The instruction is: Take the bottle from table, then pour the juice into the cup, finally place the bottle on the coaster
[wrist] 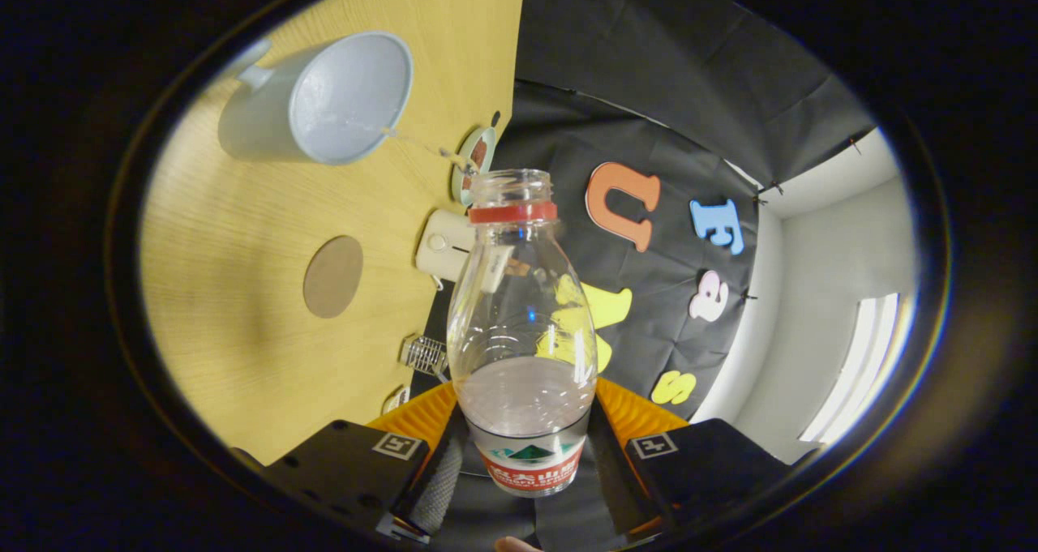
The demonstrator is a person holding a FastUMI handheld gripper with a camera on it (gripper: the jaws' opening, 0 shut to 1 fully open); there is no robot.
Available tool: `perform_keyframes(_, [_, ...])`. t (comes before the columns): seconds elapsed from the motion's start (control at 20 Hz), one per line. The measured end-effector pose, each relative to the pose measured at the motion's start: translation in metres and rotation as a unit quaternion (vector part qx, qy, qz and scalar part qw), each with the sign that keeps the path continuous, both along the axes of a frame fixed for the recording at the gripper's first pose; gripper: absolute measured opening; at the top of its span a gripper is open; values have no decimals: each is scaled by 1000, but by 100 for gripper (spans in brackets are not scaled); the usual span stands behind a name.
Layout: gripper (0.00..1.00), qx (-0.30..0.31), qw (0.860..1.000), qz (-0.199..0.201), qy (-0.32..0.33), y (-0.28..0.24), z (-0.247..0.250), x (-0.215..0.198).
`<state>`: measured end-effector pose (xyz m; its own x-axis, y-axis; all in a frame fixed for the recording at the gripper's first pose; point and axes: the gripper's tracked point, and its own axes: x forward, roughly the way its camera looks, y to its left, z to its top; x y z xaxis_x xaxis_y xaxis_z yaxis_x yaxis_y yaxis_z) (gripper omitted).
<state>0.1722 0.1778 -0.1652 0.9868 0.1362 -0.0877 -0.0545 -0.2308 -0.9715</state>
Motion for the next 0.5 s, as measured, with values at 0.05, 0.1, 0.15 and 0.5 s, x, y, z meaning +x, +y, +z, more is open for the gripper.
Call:
perform_keyframes(0.05, [79, -4, 1000, 2, -1, 2, 1, 0])
perform_keyframes(0.1, [79, -7, 1000, 4, -3, 3, 2, 0])
perform_keyframes(0.15, [79, -9, 1000, 5, -3, 2, 2, 1])
perform_keyframes(0.5, [79, -25, 1000, 13, -8, 5, 6, -2])
